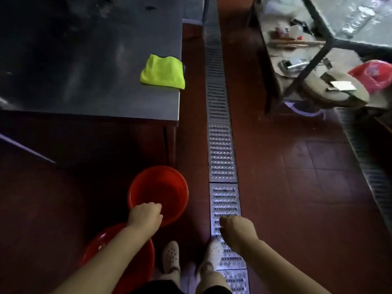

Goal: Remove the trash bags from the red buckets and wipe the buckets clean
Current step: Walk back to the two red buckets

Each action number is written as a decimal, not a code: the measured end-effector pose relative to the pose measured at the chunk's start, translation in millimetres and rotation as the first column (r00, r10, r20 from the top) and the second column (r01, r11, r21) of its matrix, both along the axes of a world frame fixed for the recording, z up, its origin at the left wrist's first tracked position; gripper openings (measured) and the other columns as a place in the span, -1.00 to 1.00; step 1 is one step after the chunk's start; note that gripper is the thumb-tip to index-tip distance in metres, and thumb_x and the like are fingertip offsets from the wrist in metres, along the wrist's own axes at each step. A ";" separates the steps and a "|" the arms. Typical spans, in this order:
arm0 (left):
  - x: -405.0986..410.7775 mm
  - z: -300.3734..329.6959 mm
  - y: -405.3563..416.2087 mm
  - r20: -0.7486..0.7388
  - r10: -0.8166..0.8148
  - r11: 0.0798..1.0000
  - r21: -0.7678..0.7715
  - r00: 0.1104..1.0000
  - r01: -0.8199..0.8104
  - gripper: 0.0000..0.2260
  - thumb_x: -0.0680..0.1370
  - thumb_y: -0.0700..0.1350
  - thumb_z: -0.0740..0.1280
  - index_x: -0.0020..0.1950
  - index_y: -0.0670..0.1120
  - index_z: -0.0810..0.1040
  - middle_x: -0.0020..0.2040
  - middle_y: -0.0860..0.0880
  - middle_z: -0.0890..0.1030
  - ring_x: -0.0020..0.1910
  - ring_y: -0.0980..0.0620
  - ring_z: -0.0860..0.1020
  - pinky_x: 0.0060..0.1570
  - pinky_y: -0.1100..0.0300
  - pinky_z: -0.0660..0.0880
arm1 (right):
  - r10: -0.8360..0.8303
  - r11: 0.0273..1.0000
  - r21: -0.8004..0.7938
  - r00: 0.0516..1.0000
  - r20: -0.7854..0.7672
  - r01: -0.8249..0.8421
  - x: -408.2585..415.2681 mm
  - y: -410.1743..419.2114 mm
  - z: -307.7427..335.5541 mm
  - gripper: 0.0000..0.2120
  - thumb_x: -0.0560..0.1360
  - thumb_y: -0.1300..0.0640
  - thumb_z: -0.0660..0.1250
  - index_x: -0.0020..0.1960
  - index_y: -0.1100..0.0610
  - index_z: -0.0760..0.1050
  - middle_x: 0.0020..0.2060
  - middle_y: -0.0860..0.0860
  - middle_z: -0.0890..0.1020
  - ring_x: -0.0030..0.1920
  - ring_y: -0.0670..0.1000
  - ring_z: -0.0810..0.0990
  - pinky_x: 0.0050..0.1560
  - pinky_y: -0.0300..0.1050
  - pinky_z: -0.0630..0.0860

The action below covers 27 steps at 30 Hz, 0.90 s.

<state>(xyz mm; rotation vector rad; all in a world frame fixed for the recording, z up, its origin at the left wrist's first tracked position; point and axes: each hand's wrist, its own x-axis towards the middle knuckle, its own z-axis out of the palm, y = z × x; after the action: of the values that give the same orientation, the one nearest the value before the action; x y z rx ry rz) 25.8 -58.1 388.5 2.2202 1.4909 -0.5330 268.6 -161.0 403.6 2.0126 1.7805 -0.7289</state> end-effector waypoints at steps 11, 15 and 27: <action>-2.0 -145.6 15.9 -0.134 0.509 0.842 -0.128 0.850 -0.524 -0.80 0.56 0.02 0.19 0.09 -0.01 0.50 0.11 0.00 0.59 0.11 -0.05 0.56 -0.03 0.14 0.44 | 0.438 0.894 -0.049 0.893 -0.106 -0.445 5.7 148.8 -169.2 -0.74 0.54 0.17 0.07 0.12 0.10 0.48 0.05 0.09 0.60 0.04 0.19 0.59 -0.14 -0.02 0.48; -5.3 -217.2 16.5 -0.124 0.638 0.744 -0.156 0.760 -0.650 -0.83 0.55 0.02 0.21 0.08 0.02 0.51 0.07 0.02 0.62 0.07 -0.02 0.58 -0.05 0.16 0.45 | 0.430 0.897 -0.062 0.896 -0.112 -0.439 6.9 181.8 -245.1 -0.76 0.55 0.13 0.10 0.11 0.04 0.50 0.02 0.04 0.61 0.02 0.14 0.61 -0.13 -0.07 0.49; -51.2 -393.4 46.7 -0.129 0.743 0.668 0.083 0.656 -0.740 -0.48 0.43 -0.10 0.41 0.35 -0.21 0.40 0.20 -0.26 0.48 0.16 -0.23 0.45 0.09 -0.01 0.38 | -0.044 0.999 -0.016 0.984 -0.174 0.042 -22.9 212.0 -420.1 -0.74 0.56 0.10 0.20 0.24 0.09 0.34 0.10 0.02 0.47 -0.04 0.00 0.52 -0.14 -0.10 0.49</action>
<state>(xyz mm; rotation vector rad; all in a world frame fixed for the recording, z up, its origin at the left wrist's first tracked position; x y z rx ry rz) -25.4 -11.3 -5.0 1.3719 2.2996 -0.4006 245.6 50.9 -16.5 2.0403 1.8268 -0.9531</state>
